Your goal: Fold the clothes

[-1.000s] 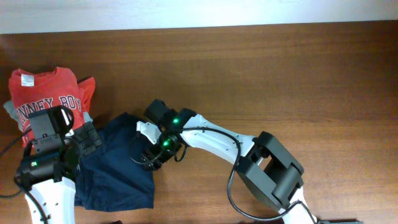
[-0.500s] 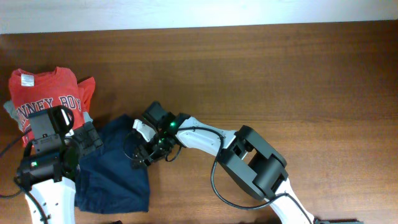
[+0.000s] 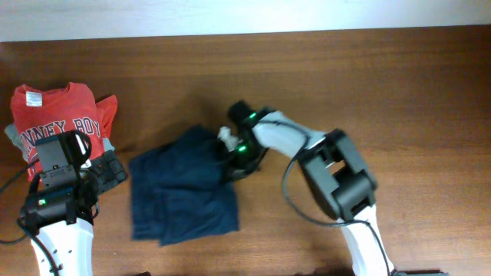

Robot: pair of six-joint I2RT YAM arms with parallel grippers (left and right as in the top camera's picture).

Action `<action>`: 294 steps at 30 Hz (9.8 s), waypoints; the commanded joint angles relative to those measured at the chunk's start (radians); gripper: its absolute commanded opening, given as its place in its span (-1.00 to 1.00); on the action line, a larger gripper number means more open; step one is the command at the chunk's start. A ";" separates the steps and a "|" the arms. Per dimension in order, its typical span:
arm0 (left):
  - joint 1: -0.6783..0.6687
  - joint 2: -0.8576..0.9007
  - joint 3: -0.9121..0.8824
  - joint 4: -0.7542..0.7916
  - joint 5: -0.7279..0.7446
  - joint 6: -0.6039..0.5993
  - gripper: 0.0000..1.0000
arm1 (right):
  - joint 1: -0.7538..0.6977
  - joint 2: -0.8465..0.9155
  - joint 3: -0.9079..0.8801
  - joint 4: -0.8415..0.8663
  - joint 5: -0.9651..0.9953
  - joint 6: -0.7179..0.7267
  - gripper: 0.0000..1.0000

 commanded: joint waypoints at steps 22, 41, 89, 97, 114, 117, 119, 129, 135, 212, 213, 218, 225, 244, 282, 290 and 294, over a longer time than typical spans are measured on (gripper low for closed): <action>-0.214 0.512 0.012 0.262 0.406 0.248 0.98 | -0.262 -0.603 0.002 -0.338 0.428 -0.336 0.07; -0.214 0.876 0.012 0.374 0.902 0.368 0.98 | -0.262 -0.616 0.002 -0.362 0.431 -0.335 0.09; -0.267 0.346 0.500 0.222 0.072 0.360 -0.99 | -0.261 -0.617 0.002 -0.428 0.480 -0.340 0.09; -0.143 0.346 0.555 0.245 0.029 0.359 -0.99 | -0.261 -0.617 0.002 -0.439 0.480 -0.344 0.09; 0.229 0.451 0.555 0.265 0.033 0.349 -0.96 | -0.261 -0.617 0.002 -0.455 0.479 -0.346 0.09; 0.286 0.509 0.555 0.287 0.033 0.307 -0.96 | -0.261 -0.617 0.002 -0.460 0.479 -0.346 0.09; 0.327 0.544 0.555 0.303 0.034 0.282 -0.96 | -0.261 -0.617 0.002 -0.465 0.479 -0.346 0.09; 0.418 0.621 0.555 0.294 0.037 0.254 -0.36 | -0.261 -0.617 0.002 -0.465 0.479 -0.346 0.09; 0.446 0.620 0.555 0.274 0.044 0.176 0.98 | -0.261 -0.617 0.002 -0.465 0.479 -0.346 0.09; -0.506 -0.387 -0.228 0.102 0.202 0.345 0.98 | -0.404 -1.665 -0.898 0.005 0.587 -0.237 0.97; -0.506 -0.387 -0.228 0.103 0.202 0.345 0.98 | -0.404 -1.661 -0.898 0.005 0.587 -0.237 0.97; -0.506 -0.387 -0.228 0.103 0.202 0.345 0.98 | -0.404 -1.642 -0.898 0.006 0.587 -0.237 0.97; -0.506 -0.387 -0.228 0.102 0.202 0.345 0.98 | -0.406 -1.679 -0.901 0.006 0.587 -0.237 0.97; -0.506 -0.387 -0.228 0.103 0.202 0.345 0.99 | -0.595 -2.280 -1.207 0.379 0.588 -0.423 0.97; -0.506 -0.387 -0.228 0.102 0.202 0.345 0.98 | -0.594 -2.285 -1.556 0.773 0.594 -0.470 0.97; -0.506 -0.388 -0.228 0.102 0.202 0.345 0.98 | -0.594 -2.285 -1.556 0.773 0.594 -0.470 0.97; -0.506 -0.426 -0.240 0.103 0.202 0.345 0.98 | -0.594 -2.285 -1.556 0.773 0.594 -0.470 0.97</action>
